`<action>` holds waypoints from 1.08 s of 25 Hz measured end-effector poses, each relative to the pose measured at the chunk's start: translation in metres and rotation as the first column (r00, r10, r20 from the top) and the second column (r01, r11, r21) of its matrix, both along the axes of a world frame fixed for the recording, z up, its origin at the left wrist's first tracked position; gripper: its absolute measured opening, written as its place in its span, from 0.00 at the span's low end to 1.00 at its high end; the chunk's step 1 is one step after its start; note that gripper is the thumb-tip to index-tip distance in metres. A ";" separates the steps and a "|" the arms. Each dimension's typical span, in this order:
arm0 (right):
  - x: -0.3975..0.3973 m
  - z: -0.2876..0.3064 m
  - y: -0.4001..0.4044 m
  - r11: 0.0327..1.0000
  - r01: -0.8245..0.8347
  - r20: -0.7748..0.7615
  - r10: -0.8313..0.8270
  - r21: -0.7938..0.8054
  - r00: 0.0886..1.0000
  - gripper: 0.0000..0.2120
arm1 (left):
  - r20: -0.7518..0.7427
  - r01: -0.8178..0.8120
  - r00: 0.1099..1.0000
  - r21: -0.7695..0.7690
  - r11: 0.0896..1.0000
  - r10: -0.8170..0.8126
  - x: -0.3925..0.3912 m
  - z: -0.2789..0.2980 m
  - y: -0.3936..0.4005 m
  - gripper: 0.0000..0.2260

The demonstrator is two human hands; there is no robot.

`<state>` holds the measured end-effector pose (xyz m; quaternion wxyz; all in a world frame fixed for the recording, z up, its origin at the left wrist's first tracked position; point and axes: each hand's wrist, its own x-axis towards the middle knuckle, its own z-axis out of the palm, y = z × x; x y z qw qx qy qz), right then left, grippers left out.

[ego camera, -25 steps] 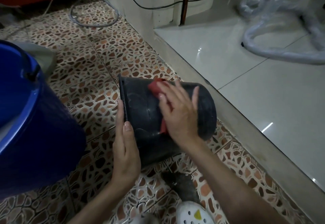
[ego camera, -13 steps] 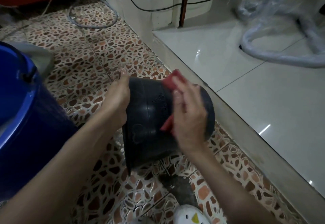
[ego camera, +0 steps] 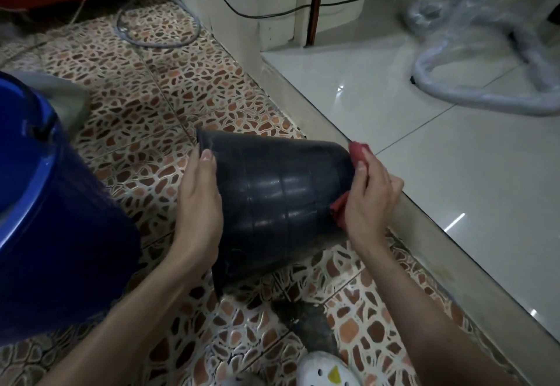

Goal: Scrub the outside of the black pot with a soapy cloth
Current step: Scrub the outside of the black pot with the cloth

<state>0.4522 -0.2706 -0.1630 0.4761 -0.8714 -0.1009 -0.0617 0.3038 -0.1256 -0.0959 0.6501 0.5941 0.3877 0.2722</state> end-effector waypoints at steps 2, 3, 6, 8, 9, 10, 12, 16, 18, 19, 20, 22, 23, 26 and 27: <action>-0.028 0.020 0.022 0.993 -0.070 0.084 0.062 0.093 0.995 0.18 | -0.009 0.015 1.000 0.064 0.998 -0.015 -0.006 -0.008 -0.004 0.21; -0.051 0.028 0.034 0.984 -0.165 0.191 0.149 0.071 0.970 0.18 | -0.012 0.005 1.000 0.077 0.997 -0.004 -0.009 -0.011 -0.006 0.21; -0.094 0.009 0.053 0.911 -0.350 0.466 0.412 -0.217 0.783 0.19 | -0.003 0.007 1.000 0.114 0.993 -0.007 -0.013 -0.014 -0.012 0.20; -0.072 -0.011 0.046 0.921 -0.322 0.476 0.389 -0.218 0.789 0.19 | -0.009 0.010 1.000 0.108 0.994 -0.009 -0.014 -0.012 -0.013 0.18; -0.056 -0.017 0.037 0.939 -0.287 0.440 0.343 -0.192 0.830 0.19 | -0.021 0.006 1.000 0.094 0.996 -0.004 -0.014 -0.010 -0.012 0.19; -0.041 -0.020 0.026 0.958 -0.226 0.383 0.277 -0.175 0.881 0.19 | -0.033 0.003 0.999 0.088 0.996 0.000 -0.012 -0.008 -0.012 0.20; -0.010 -0.021 0.004 0.985 -0.106 0.178 0.129 -0.137 0.975 0.20 | -0.054 0.001 0.999 0.098 0.995 0.005 -0.011 -0.007 -0.012 0.21; -0.009 -0.002 0.001 1.000 0.003 0.096 -0.002 -0.010 0.995 0.20 | -0.073 -0.029 0.997 0.085 0.996 0.035 -0.006 -0.004 -0.014 0.22; -0.052 0.010 0.023 0.989 -0.145 0.284 0.143 -0.014 0.948 0.19 | -0.062 -0.061 0.996 0.040 0.997 0.064 -0.003 -0.003 -0.012 0.21; -0.075 0.011 0.032 0.964 -0.262 0.388 0.262 -0.054 0.883 0.18 | -0.058 -0.081 0.995 0.012 0.997 0.081 -0.001 -0.001 -0.010 0.21; -0.091 0.007 0.039 0.931 -0.348 0.472 0.355 -0.105 0.807 0.18 | -0.053 -0.097 0.994 -0.018 0.995 0.096 0.000 0.001 -0.007 0.21; -0.092 -0.001 0.043 0.916 -0.376 0.532 0.390 -0.141 0.751 0.17 | -0.043 -0.084 0.996 -0.052 0.995 0.081 0.001 0.004 -0.003 0.21; -0.082 -0.006 0.039 0.929 -0.347 0.524 0.362 -0.131 0.771 0.17 | -0.051 -0.073 0.996 -0.053 0.996 0.070 0.001 0.005 -0.001 0.21; -0.042 -0.027 0.007 0.975 -0.185 0.412 0.219 -0.123 0.884 0.19 | -0.078 -0.070 0.995 -0.062 0.996 0.065 0.001 0.005 0.004 0.21; -0.026 -0.030 -0.006 0.983 -0.135 0.346 0.171 -0.127 0.923 0.20 | -0.074 -0.069 0.995 -0.064 0.996 0.065 0.002 0.004 0.005 0.21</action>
